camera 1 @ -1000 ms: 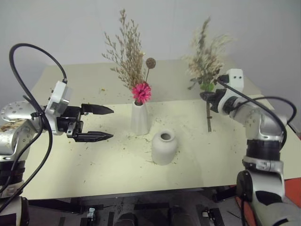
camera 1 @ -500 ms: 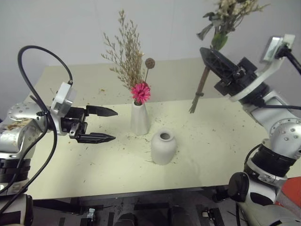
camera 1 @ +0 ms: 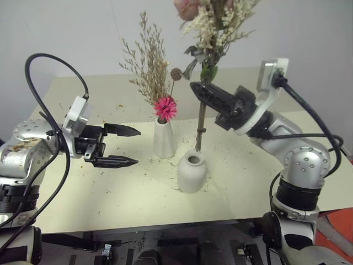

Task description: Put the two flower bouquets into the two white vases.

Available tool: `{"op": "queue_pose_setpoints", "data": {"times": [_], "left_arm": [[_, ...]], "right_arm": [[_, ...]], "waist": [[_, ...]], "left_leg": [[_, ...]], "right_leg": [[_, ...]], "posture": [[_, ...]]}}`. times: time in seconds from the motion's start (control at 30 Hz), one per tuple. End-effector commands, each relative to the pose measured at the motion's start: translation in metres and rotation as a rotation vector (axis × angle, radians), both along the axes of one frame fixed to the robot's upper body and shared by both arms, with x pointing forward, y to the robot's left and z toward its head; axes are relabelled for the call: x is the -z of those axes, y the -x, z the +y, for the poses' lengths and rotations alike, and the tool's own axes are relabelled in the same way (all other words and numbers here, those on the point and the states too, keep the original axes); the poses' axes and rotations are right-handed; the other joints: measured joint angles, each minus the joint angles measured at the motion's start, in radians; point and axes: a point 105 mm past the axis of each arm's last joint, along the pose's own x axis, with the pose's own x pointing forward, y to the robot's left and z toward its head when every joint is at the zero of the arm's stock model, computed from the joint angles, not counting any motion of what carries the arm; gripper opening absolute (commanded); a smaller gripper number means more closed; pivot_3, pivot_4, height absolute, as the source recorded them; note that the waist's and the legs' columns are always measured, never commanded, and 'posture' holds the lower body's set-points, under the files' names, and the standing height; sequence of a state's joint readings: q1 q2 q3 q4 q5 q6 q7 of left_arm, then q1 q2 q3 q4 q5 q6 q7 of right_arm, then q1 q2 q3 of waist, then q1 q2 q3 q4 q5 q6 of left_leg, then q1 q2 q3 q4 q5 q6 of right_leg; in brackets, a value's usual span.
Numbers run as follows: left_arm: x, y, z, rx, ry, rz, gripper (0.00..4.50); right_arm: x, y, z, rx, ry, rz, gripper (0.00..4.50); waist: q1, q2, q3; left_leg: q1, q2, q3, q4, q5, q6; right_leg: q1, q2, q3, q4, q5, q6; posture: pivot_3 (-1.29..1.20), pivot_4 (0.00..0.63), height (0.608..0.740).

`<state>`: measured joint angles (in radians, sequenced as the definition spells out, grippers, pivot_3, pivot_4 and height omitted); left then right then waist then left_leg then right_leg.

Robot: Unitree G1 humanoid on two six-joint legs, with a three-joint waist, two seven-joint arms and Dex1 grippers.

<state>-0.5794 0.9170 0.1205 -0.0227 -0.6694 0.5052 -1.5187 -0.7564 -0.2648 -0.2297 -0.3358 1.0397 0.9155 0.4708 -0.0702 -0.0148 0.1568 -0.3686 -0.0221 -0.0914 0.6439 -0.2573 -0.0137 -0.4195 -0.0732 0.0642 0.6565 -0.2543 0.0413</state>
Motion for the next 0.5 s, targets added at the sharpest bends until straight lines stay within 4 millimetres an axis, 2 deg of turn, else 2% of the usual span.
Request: {"op": "queue_pose_setpoints", "data": {"times": [0.03, 0.5], "left_arm": [[-0.007, 0.002, 0.0, 0.0, 0.002, -0.026, 4.5], [-0.007, 0.001, 0.002, -0.013, -0.002, -0.032, 4.5]], "right_arm": [[-0.003, 0.002, 0.002, -0.002, -0.023, -0.028, 0.23], [0.018, 0.0, 0.007, -0.04, 0.002, 0.027, 0.23]], "waist": [[0.0, 0.0, 0.0], [0.0, 0.0, 0.0]], "left_leg": [[0.0, 0.0, 0.0, 0.0, 0.0, 0.0], [0.0, 0.0, 0.0, 0.0, 0.0, 0.0]], "right_leg": [[0.0, 0.0, 0.0, 0.0, 0.0, 0.0], [0.0, 0.0, 0.0, 0.0, 0.0, 0.0]], "posture": [[0.0, 0.15, 0.74], [0.0, 0.15, 0.74]]}}
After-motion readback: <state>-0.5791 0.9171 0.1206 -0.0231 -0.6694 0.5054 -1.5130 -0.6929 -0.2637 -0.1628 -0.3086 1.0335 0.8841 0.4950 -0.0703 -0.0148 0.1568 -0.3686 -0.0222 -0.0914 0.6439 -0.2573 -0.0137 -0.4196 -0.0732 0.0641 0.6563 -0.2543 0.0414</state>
